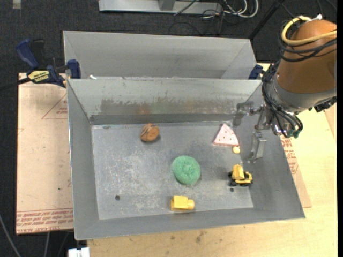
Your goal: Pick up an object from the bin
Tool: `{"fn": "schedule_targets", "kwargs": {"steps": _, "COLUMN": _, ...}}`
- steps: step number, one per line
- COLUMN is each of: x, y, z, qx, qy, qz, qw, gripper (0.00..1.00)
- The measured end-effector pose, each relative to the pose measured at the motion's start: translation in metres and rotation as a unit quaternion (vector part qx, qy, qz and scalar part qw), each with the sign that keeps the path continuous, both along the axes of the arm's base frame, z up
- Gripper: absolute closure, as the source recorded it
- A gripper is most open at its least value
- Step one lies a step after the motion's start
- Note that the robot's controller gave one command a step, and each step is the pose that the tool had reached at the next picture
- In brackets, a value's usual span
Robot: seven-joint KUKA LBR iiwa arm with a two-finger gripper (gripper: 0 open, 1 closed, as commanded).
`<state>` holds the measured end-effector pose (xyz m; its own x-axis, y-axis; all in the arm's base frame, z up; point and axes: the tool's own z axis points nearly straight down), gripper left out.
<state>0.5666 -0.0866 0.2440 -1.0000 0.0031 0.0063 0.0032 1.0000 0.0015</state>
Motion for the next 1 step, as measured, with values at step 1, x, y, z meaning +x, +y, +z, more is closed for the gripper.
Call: {"fn": "schedule_targets", "kwargs": {"steps": 1, "x": 0.0014, "y": 0.0003, "z": 0.0046, "qx": -0.001, "qy": -0.0042, "qz": 0.001, "qw": 1.0, "gripper": 0.0}}
